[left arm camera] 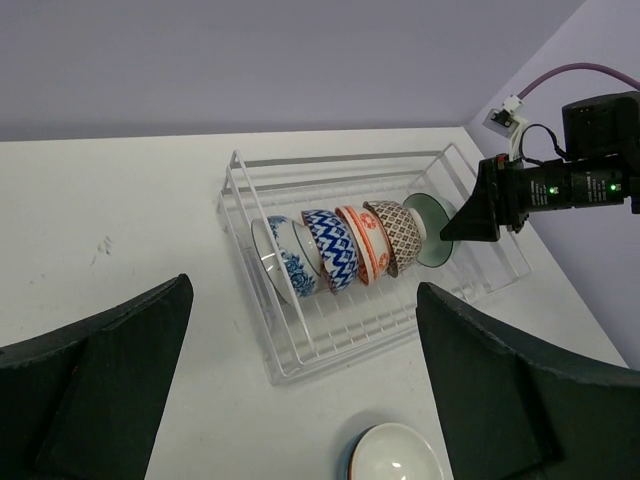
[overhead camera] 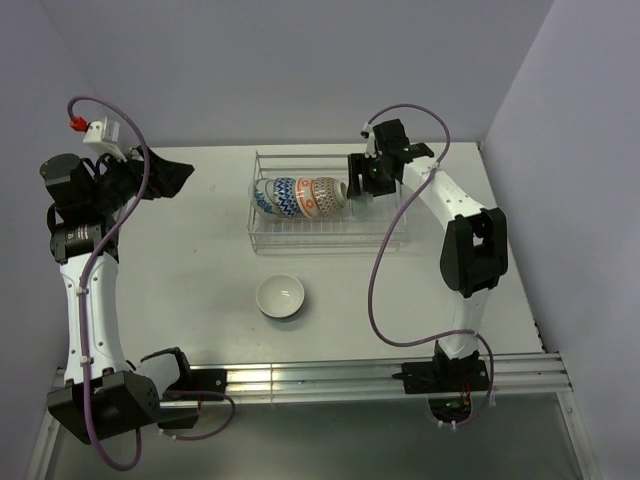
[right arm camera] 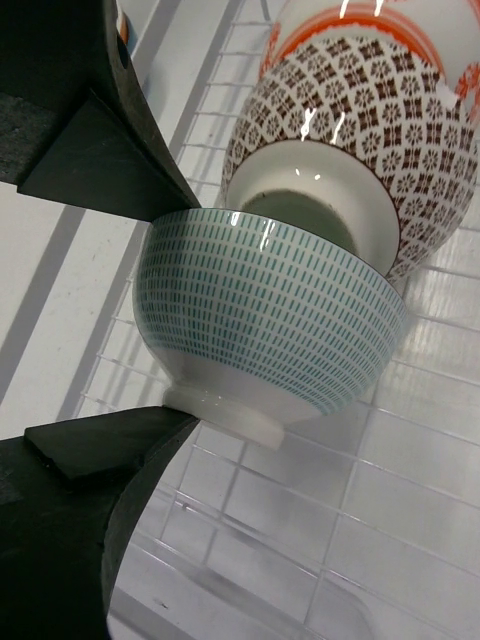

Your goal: Load the bowls into the dish rack

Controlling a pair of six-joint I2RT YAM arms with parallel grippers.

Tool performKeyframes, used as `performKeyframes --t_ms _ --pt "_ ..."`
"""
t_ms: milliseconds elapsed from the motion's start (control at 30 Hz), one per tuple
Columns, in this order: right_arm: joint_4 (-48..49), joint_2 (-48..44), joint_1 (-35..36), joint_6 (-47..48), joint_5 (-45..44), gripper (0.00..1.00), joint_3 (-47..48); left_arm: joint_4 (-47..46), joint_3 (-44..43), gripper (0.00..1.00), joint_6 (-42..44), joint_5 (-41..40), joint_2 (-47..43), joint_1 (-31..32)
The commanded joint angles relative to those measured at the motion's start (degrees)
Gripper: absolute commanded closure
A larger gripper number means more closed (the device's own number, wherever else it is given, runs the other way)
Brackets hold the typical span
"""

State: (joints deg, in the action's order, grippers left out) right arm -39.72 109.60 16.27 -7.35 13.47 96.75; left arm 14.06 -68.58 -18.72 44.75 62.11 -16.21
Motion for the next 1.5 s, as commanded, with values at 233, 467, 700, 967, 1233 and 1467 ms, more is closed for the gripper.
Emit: performKeyframes --t_ms 233,467,700,967,1233,1467 --pt "0.79 1.49 1.74 1.55 -4.6 1.0 4.23 -1.76 0.9 0.0 0.79 1.04 -0.85 -0.14" --pt "-0.79 3.51 1.92 0.76 -3.46 0.68 6.78 -1.5 0.99 0.0 0.88 1.3 -0.58 -0.05" --pt "-1.58 3.16 2.36 0.94 -3.54 0.36 7.66 -0.88 1.25 0.01 1.93 2.01 -0.41 -0.14" --pt "-2.2 2.9 2.8 0.85 -4.16 0.0 8.19 1.31 1.16 0.01 4.3 2.44 -0.14 -0.14" --pt "-3.16 1.94 3.41 0.32 -2.76 0.0 9.51 6.41 1.78 0.01 12.2 5.34 -0.41 0.03" --pt "-2.91 -3.68 3.33 1.55 -2.57 0.0 9.51 23.88 0.9 0.03 35.39 10.97 1.17 0.65"
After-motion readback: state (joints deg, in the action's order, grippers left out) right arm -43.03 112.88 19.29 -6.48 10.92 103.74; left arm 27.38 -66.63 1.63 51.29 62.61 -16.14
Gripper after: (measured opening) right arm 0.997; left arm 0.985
